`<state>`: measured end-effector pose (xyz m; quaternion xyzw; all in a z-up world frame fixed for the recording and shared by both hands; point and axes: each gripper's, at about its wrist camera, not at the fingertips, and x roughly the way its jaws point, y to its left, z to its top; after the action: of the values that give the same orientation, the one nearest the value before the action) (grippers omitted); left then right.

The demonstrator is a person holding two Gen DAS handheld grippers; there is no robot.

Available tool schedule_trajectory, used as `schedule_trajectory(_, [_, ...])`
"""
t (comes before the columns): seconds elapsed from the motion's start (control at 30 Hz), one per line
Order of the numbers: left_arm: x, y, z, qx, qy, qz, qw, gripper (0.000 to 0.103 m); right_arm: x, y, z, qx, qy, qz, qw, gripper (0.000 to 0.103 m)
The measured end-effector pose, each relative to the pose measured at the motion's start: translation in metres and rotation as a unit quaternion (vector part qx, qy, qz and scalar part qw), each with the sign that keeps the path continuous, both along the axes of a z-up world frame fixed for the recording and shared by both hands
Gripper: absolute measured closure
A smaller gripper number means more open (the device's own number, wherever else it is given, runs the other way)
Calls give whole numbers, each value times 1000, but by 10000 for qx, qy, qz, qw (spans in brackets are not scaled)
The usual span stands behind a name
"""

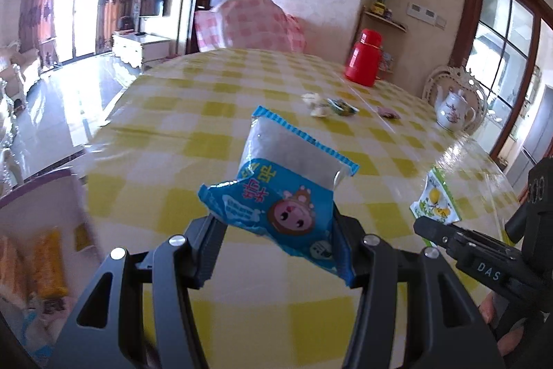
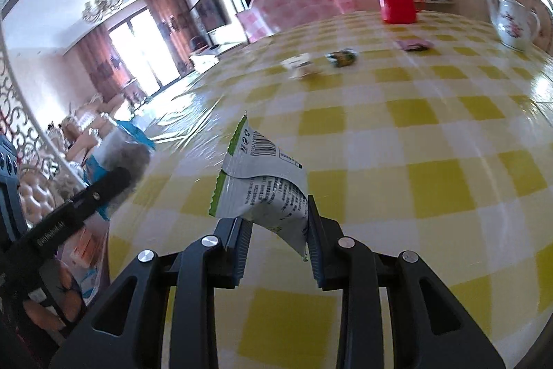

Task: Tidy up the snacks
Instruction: 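Carry both held packets toward the white box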

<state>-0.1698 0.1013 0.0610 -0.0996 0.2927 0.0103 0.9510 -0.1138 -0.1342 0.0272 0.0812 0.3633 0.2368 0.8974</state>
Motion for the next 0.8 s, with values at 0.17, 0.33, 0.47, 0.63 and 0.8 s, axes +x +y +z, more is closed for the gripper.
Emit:
schedule_trajectory(0.17, [-20, 33, 2, 20, -4, 156, 9999, 49, -10, 29, 1, -127, 23, 302, 9995, 73])
schedule_trajectory(0.33, [-33, 71, -2, 116, 190, 216, 9995, 49, -31, 71, 6, -258, 10, 831, 9962, 73])
schedule_trajectory(0.47, [-41, 109, -1, 163, 308, 462, 9983, 49, -59, 119, 14, -444, -150, 1441, 9885, 73])
schedule_trajectory(0.63, [-53, 150, 2, 280, 373, 766, 9960, 49, -84, 166, 17, -658, -302, 2001, 9771, 73])
schedule_trajectory(0.8, [-63, 183, 4, 694, 606, 955, 9912, 49, -108, 208, 15, -894, -385, 2534, 9625, 73])
